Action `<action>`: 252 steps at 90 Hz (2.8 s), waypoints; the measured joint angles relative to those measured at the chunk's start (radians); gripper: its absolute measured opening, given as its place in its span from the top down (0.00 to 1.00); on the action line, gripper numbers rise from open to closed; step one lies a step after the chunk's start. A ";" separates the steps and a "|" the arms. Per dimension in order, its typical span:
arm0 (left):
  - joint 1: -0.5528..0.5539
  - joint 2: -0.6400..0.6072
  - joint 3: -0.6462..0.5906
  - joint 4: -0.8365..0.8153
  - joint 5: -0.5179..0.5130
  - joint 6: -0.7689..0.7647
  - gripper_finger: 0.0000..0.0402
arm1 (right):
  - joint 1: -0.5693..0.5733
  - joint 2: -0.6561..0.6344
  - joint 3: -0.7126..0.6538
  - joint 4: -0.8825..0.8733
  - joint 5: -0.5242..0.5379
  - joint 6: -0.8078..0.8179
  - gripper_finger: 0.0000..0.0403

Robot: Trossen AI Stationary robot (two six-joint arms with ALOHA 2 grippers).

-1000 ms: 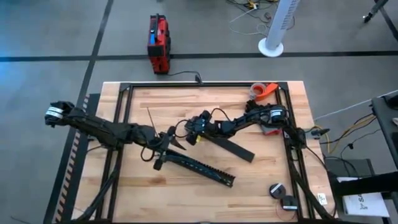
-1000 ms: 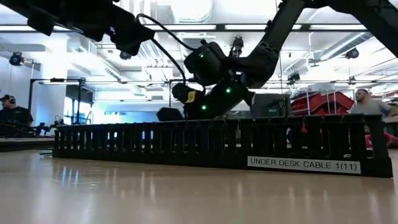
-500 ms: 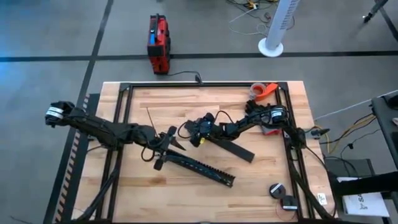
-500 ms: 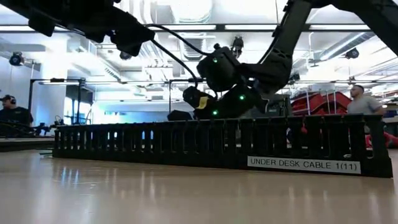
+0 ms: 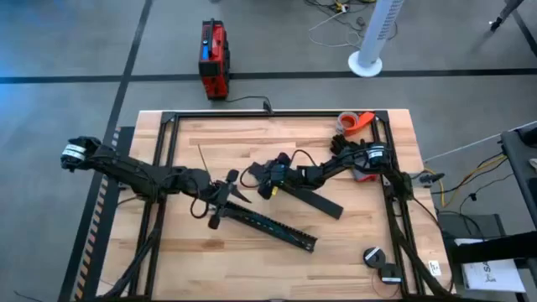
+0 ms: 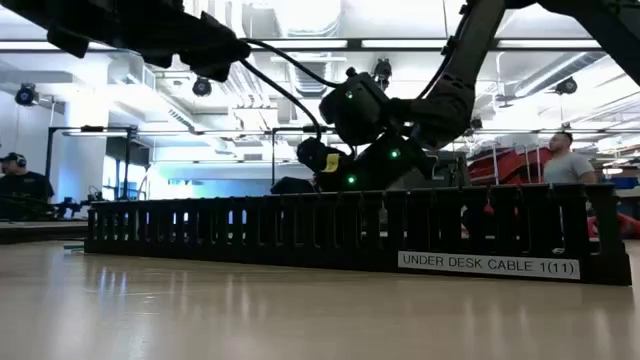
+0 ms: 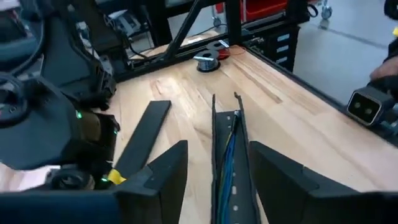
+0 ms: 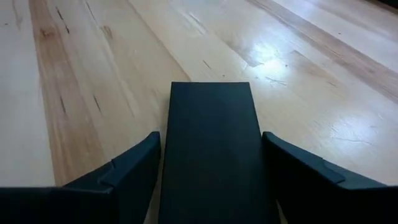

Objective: Ziptie cables
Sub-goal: Close the black cable duct

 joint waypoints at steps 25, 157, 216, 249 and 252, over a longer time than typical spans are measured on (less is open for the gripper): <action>0.000 0.000 0.000 0.003 -0.001 -0.002 0.68 | 0.002 0.000 0.000 -0.002 0.009 -0.001 0.39; 0.000 0.204 0.000 -0.025 0.054 -0.133 0.20 | 0.385 -0.548 -0.006 -0.605 0.398 0.176 0.46; -0.009 0.643 0.231 0.232 0.124 -0.258 0.03 | 0.412 -0.572 -0.004 -0.650 0.490 0.195 0.46; -0.063 0.847 0.497 0.112 0.124 -0.258 0.03 | 0.412 -0.580 -0.003 -0.668 0.481 0.214 0.46; -0.070 0.860 0.510 0.117 0.122 -0.251 0.03 | 0.415 -0.580 -0.003 -0.667 0.478 0.214 0.46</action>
